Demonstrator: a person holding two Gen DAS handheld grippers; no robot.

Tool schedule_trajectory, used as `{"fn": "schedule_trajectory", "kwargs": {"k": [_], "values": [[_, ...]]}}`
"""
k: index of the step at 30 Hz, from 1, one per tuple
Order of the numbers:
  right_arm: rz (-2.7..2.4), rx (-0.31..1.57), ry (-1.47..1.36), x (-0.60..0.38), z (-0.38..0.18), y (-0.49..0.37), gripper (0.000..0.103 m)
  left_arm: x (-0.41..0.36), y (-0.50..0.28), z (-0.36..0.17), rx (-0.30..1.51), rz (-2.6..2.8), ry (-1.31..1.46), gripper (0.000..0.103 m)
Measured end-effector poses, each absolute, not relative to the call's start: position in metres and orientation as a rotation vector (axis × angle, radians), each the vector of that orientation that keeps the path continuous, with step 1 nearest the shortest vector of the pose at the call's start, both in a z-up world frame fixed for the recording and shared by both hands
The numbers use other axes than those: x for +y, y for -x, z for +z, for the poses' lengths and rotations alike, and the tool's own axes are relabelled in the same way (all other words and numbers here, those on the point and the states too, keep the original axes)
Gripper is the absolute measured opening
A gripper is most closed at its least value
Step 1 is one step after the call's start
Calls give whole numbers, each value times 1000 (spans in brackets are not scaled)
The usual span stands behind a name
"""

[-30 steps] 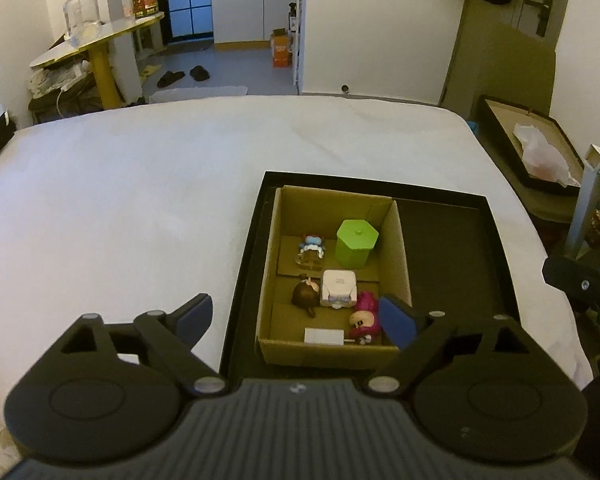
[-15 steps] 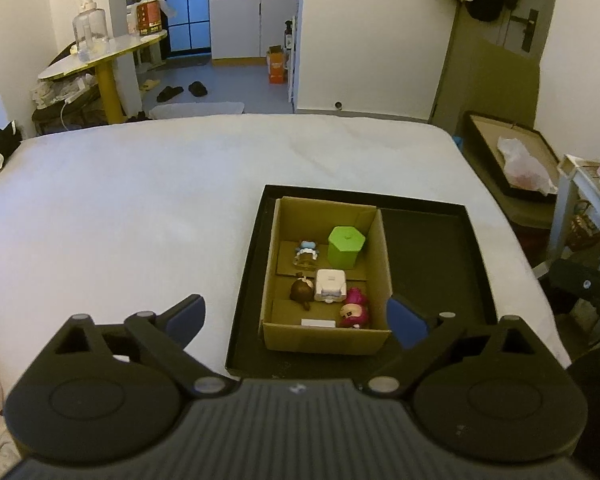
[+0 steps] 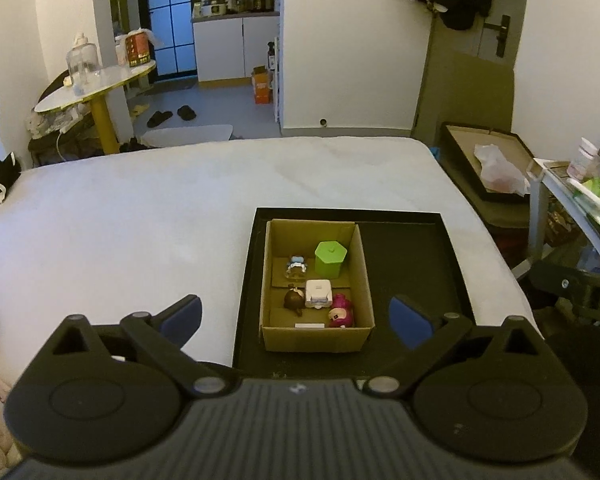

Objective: Organize rigid objects

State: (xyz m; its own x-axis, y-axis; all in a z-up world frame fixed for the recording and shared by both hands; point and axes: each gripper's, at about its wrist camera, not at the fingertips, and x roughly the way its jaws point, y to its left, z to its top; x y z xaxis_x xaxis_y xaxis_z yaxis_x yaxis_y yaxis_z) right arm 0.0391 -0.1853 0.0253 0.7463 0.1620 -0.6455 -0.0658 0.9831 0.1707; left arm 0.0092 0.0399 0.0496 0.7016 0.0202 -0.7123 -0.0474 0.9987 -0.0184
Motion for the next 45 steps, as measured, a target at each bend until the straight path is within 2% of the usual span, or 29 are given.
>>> {"fn": "schedule_trajectory", "kwargs": {"k": [11, 26, 45], "values": [[128, 643, -168, -202, 59, -21, 103, 33, 9, 67, 762, 63, 16, 100], [141, 685, -126, -188, 65, -15, 103, 46, 17, 87, 735, 85, 57, 100], [185, 684, -65, -176, 64, -9, 103, 45, 19, 87, 734, 103, 24, 100]]}}
